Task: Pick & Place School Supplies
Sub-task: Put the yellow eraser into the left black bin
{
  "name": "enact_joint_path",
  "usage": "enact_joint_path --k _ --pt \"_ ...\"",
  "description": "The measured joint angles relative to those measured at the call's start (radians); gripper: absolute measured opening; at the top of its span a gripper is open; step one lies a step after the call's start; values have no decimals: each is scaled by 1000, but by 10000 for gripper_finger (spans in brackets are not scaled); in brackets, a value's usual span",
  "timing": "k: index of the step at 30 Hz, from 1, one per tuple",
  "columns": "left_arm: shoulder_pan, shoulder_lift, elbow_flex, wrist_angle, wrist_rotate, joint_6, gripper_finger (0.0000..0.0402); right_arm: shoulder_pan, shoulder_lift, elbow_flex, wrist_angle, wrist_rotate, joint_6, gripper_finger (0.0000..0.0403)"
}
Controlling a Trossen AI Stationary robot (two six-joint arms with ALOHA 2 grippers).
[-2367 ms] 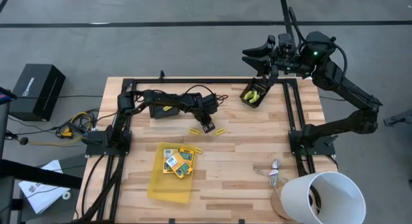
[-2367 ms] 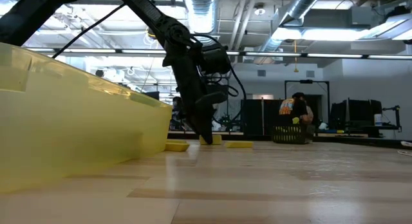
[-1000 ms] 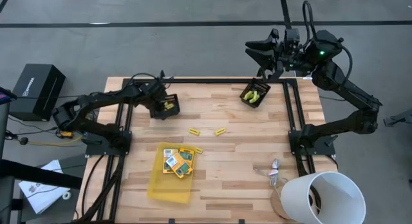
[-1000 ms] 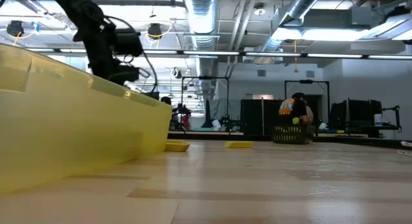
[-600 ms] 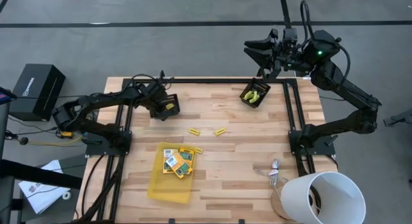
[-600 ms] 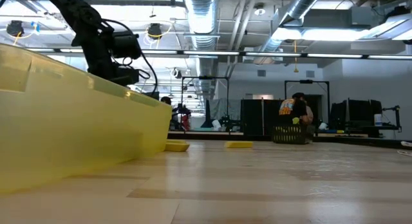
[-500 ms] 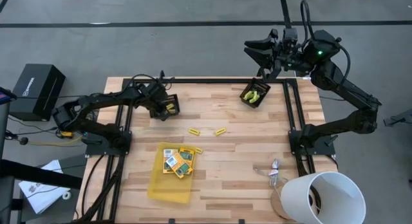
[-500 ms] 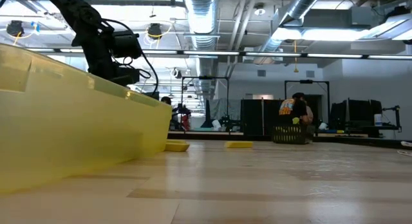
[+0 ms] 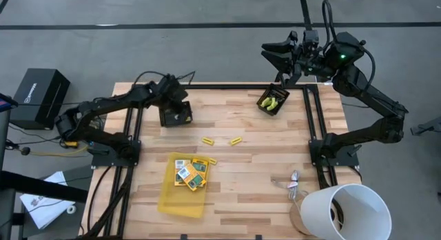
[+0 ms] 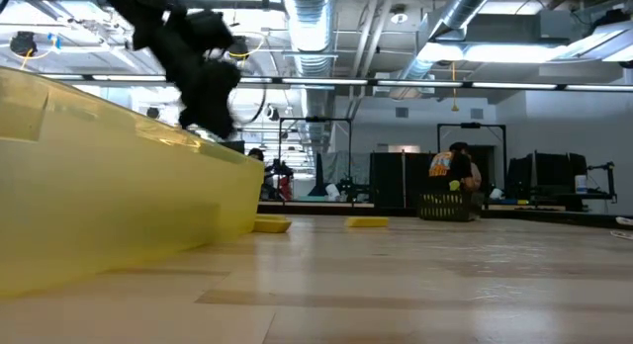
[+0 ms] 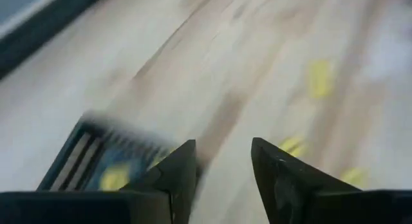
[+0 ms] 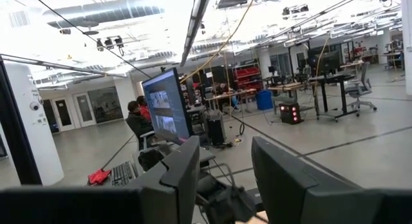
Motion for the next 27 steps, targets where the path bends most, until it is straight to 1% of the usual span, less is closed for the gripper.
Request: enact_joint_path --k 3,8,12,15,19,23,27 --pt "-43 16 73 35 71 -2 140 0 0 0 1 0 -14 133" --pt "-127 93 184 36 118 -21 132 0 -1 1 1 0 -18 137" --pt "-191 221 245 31 165 -58 126 0 -2 1 1 -1 -21 139" --pt "-232 313 278 32 177 -57 124 0 -2 1 1 -2 -21 138" --pt "-273 412 313 23 236 -57 133 0 -2 1 0 -5 -20 137" --pt "-313 473 326 -29 222 -16 150 0 -2 1 -5 -30 -18 140" --pt "-334 495 326 -126 194 47 158 1 -2 1 -9 -32 -18 141"
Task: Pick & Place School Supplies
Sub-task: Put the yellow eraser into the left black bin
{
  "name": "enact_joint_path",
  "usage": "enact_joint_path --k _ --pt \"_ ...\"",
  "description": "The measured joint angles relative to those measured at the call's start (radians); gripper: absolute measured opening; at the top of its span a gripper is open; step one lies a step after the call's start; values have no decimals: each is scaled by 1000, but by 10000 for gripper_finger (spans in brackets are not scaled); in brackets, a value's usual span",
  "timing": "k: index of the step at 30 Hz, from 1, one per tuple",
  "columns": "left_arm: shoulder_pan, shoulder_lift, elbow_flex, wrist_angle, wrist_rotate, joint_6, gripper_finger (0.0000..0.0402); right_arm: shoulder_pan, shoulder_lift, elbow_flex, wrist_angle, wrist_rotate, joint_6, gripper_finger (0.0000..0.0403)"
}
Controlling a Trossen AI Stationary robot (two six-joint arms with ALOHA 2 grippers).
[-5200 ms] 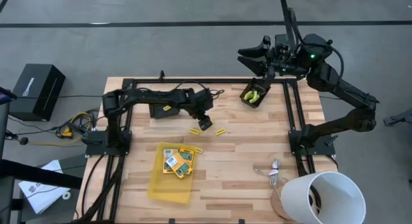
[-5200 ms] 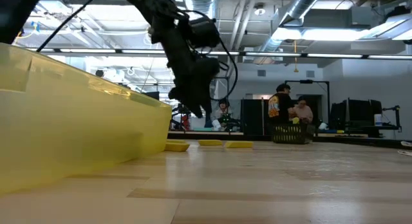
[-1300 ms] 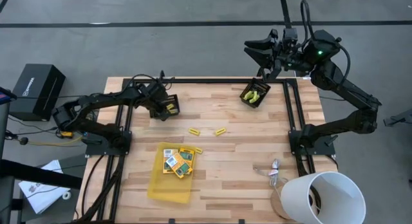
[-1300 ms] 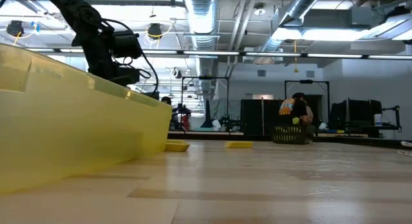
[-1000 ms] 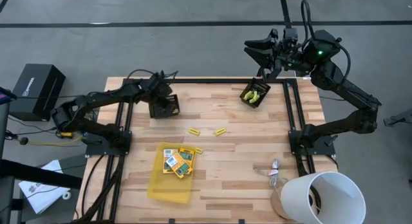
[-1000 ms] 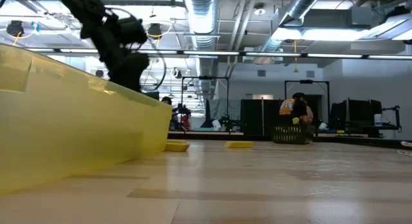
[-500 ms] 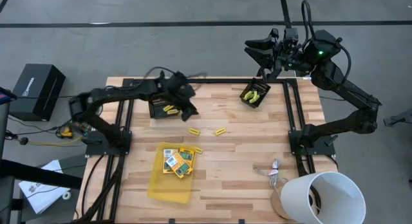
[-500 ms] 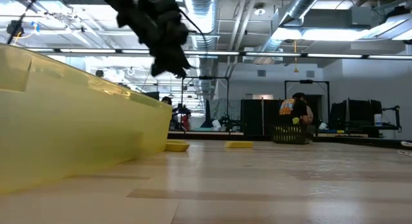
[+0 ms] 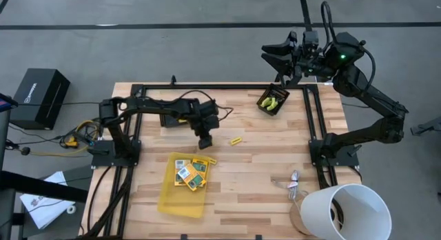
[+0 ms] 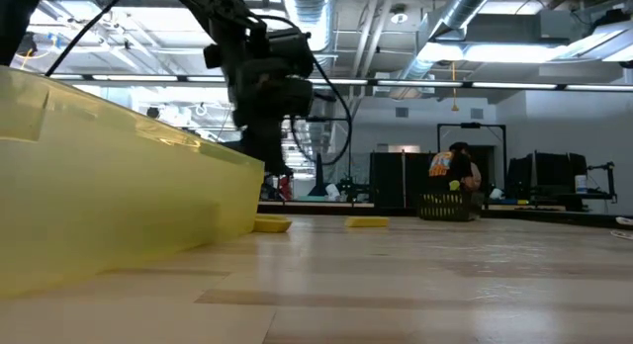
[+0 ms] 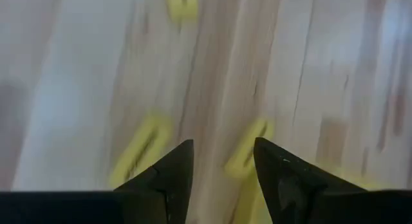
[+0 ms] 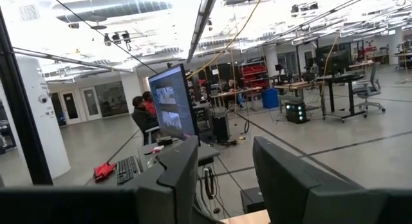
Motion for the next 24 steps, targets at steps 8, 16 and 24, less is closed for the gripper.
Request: enact_joint_path --k 8,16,24 --pt "2 2 4 -58 -104 167 151 0 0 0 2 0 0 138" --pt "-5 2 3 -82 -153 335 156 0 0 0 3 1 0 137" --pt "-32 2 2 -109 -153 372 150 0 0 0 3 1 -45 141"
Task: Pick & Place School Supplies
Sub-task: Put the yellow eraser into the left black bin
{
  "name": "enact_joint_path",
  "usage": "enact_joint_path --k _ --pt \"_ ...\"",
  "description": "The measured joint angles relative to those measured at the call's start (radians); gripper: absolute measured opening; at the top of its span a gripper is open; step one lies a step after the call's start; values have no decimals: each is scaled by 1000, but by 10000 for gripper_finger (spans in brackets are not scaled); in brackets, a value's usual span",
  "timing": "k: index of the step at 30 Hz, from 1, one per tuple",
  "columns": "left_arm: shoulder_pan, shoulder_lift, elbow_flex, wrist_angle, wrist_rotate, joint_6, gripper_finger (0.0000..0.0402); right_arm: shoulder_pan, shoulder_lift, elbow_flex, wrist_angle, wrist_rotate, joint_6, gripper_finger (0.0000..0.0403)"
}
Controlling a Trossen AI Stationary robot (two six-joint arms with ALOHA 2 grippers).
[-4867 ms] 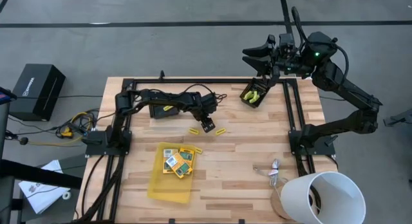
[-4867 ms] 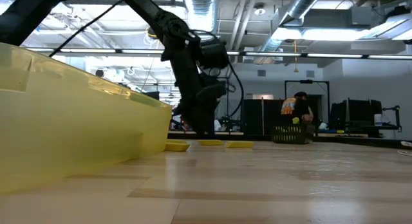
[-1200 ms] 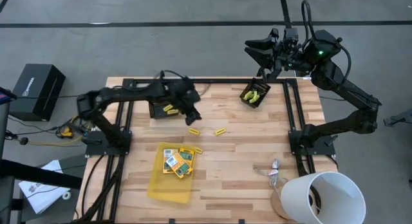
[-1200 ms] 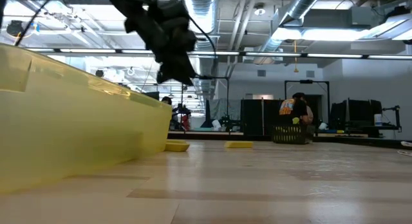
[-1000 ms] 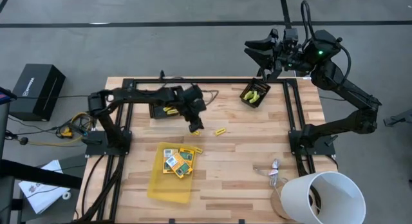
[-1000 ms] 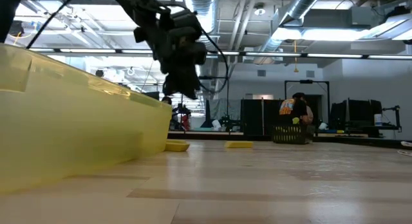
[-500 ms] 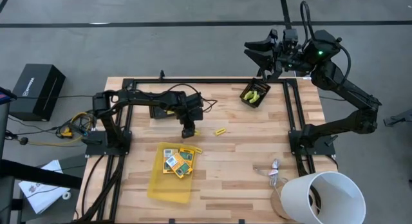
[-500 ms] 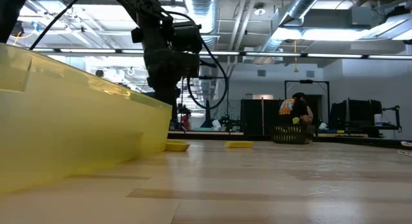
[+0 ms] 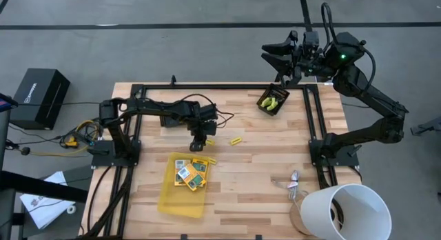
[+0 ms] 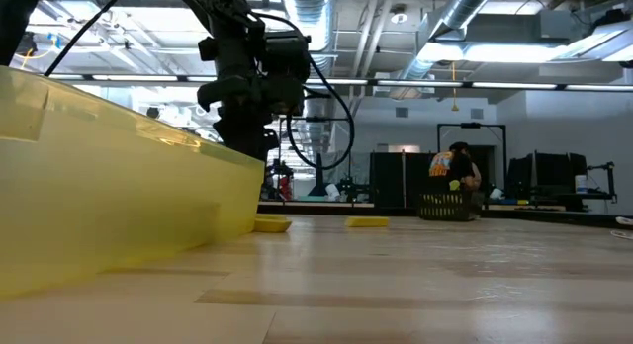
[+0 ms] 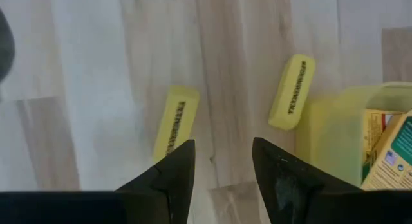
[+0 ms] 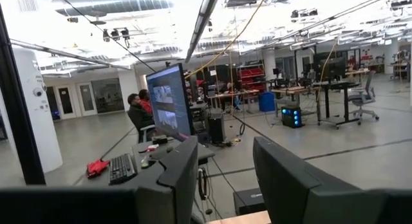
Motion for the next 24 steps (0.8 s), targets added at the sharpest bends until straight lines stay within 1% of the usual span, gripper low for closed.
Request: enact_joint_path --k 3,8,11,20,24 --pt "-5 5 0 9 -2 4 147 0 0 0 -1 0 -14 141" --pt "-5 5 -1 62 -50 5 145 0 0 0 -3 0 -14 144" --pt "2 9 -1 79 -56 9 145 0 0 0 -2 0 -14 146" --pt "-11 91 -2 79 -52 48 145 0 0 0 -1 0 -14 142" --pt "-12 108 -2 82 -53 56 145 0 0 0 -1 0 -14 143"
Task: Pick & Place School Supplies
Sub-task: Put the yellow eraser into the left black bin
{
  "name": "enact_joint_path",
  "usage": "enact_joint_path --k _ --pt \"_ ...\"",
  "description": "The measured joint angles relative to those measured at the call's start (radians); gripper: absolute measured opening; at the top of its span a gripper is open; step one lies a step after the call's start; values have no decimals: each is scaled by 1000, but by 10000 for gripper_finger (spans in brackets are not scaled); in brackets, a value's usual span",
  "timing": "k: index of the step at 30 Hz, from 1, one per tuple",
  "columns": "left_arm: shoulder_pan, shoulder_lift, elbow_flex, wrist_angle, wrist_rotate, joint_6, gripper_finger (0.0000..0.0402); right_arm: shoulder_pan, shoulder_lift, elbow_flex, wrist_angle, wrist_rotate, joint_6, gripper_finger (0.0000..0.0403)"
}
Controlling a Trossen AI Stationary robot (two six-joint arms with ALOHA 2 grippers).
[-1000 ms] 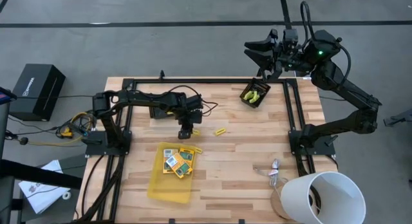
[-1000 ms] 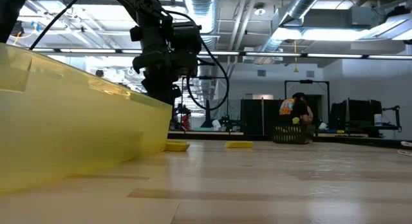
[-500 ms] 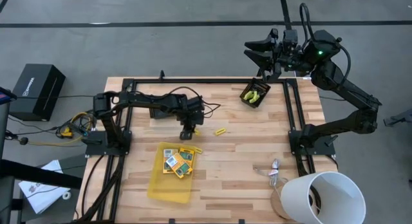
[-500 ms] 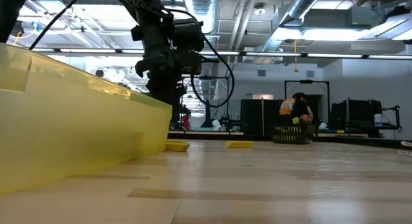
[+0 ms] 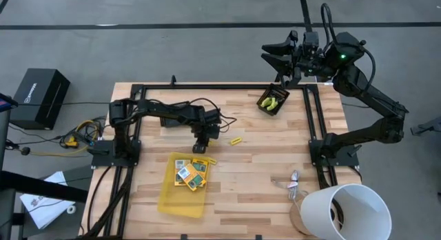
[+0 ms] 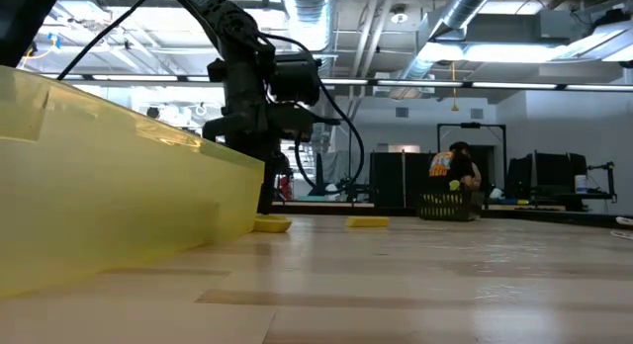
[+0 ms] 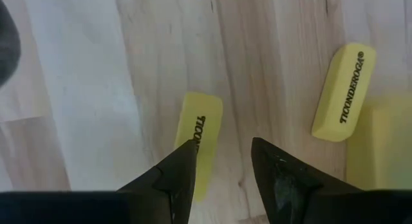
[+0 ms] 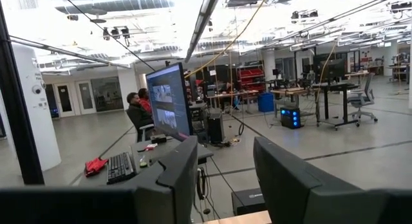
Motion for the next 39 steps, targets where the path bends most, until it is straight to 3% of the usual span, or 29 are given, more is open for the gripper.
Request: enact_joint_path --k 39 --pt "7 -4 -66 57 4 46 145 0 0 0 -1 0 -1 142"
